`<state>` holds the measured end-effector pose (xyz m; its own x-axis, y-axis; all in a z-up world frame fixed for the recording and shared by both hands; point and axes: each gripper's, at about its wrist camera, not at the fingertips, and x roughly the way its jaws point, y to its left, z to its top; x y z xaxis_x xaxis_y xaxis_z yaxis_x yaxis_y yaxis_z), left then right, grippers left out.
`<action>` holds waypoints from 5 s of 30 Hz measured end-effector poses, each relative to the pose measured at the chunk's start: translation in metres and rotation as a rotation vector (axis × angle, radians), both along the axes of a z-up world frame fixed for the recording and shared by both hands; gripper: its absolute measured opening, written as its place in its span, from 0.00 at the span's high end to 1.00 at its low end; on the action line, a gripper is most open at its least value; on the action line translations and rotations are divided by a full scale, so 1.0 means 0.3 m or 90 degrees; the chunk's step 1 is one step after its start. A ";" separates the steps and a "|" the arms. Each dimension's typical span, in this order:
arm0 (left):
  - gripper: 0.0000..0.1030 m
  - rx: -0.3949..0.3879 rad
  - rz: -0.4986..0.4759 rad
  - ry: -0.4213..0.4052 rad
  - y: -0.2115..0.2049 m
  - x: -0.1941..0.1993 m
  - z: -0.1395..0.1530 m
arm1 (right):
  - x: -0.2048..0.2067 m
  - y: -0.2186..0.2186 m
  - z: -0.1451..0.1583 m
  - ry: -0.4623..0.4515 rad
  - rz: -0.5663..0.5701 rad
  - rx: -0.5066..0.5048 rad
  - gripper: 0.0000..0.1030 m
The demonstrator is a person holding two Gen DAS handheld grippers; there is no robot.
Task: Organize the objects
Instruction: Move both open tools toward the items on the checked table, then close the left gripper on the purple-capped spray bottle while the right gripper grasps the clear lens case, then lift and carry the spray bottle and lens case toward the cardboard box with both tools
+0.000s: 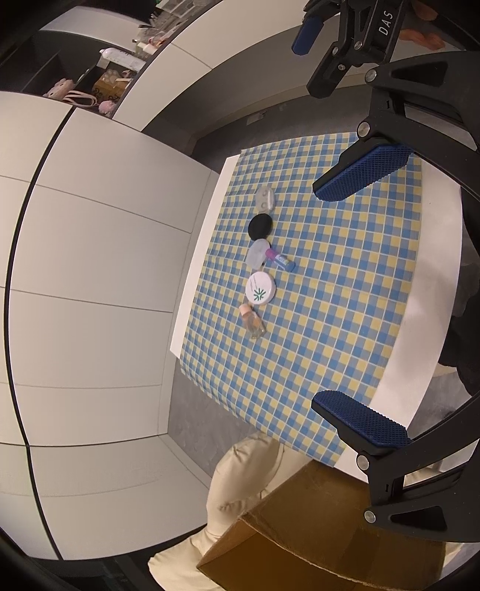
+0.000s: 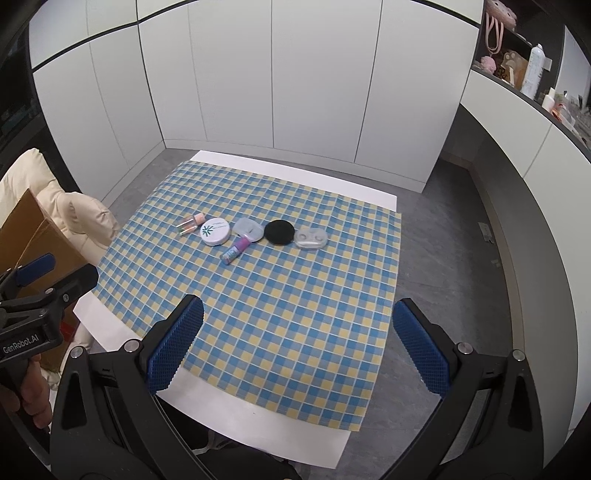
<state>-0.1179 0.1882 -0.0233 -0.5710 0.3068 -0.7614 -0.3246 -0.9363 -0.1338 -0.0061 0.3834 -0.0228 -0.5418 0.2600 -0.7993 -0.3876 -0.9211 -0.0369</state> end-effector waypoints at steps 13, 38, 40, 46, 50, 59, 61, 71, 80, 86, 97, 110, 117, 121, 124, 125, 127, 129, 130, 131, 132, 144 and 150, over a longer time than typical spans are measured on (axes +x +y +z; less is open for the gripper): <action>0.01 -0.015 -0.015 -0.005 0.066 0.004 -0.014 | 0.057 0.052 0.007 0.008 -0.023 0.002 0.00; 0.02 -0.060 -0.050 -0.015 0.206 -0.051 -0.109 | 0.005 0.087 -0.125 -0.042 -0.032 -0.009 0.00; 0.02 -0.051 -0.045 -0.040 0.223 -0.083 -0.144 | -0.017 0.103 -0.150 -0.044 -0.034 -0.022 0.00; 0.02 -0.070 -0.073 -0.070 0.293 -0.155 -0.236 | -0.078 0.171 -0.240 -0.056 -0.059 -0.035 0.00; 0.07 -0.074 -0.071 -0.078 0.309 -0.204 -0.296 | -0.132 0.215 -0.289 -0.057 -0.063 -0.022 0.00; 0.22 -0.080 -0.081 -0.105 0.371 -0.298 -0.420 | -0.268 0.282 -0.420 -0.087 -0.039 -0.036 0.00; 0.22 -0.084 -0.085 -0.108 0.387 -0.311 -0.449 | -0.293 0.288 -0.462 -0.095 -0.035 -0.037 0.00; 0.42 -0.113 -0.069 -0.126 0.424 -0.409 -0.624 | -0.401 0.301 -0.624 -0.126 -0.026 -0.037 0.00; 0.68 -0.098 -0.084 -0.109 0.474 -0.466 -0.643 | -0.487 0.347 -0.712 -0.125 -0.040 -0.050 0.00; 0.82 -0.080 -0.085 -0.116 0.469 -0.484 -0.639 | -0.537 0.368 -0.731 -0.094 -0.038 -0.068 0.00; 0.82 -0.073 -0.093 -0.127 0.472 -0.483 -0.638 | -0.574 0.332 -0.708 -0.061 0.027 -0.043 0.41; 0.83 -0.054 -0.094 -0.111 0.467 -0.400 -0.490 | -0.465 0.288 -0.576 -0.050 0.008 -0.067 0.41; 0.83 -0.042 -0.091 -0.090 0.441 -0.330 -0.326 | -0.405 0.255 -0.422 -0.031 0.001 -0.064 0.41; 0.83 -0.036 -0.089 -0.080 0.411 -0.291 -0.224 | -0.363 0.216 -0.329 -0.023 0.004 -0.066 0.41; 0.83 -0.031 -0.092 -0.067 0.390 -0.249 -0.141 | -0.318 0.182 -0.254 -0.019 0.003 -0.069 0.41; 0.83 -0.030 -0.096 -0.060 0.384 -0.231 -0.109 | -0.301 0.168 -0.225 -0.015 0.004 -0.068 0.41; 0.83 -0.026 -0.098 -0.052 0.370 -0.200 -0.055 | -0.271 0.147 -0.183 -0.010 0.001 -0.070 0.41; 0.83 -0.017 -0.095 -0.049 0.354 -0.174 -0.020 | -0.243 0.134 -0.152 -0.008 -0.002 -0.074 0.41; 0.83 -0.014 -0.094 -0.050 0.346 -0.163 -0.009 | -0.223 0.125 -0.130 -0.004 -0.006 -0.075 0.41; 0.83 -0.010 -0.094 -0.052 0.331 -0.141 0.007 | -0.209 0.117 -0.118 -0.003 -0.008 -0.076 0.41; 0.83 -0.009 -0.093 -0.052 0.321 -0.127 0.016 | -0.196 0.111 -0.106 -0.002 -0.007 -0.076 0.41; 0.83 -0.026 -0.088 0.003 0.186 0.048 0.152 | -0.002 -0.003 -0.001 -0.006 0.024 -0.080 0.41; 0.83 -0.023 -0.088 0.006 0.130 0.127 0.157 | 0.066 -0.048 0.045 0.010 0.050 -0.070 0.41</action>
<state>-0.0796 0.2273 0.0239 -0.5322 0.3557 -0.7683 -0.4515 -0.8869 -0.0978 0.0137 0.3690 -0.0093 -0.5697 0.1271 -0.8120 -0.3137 -0.9468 0.0719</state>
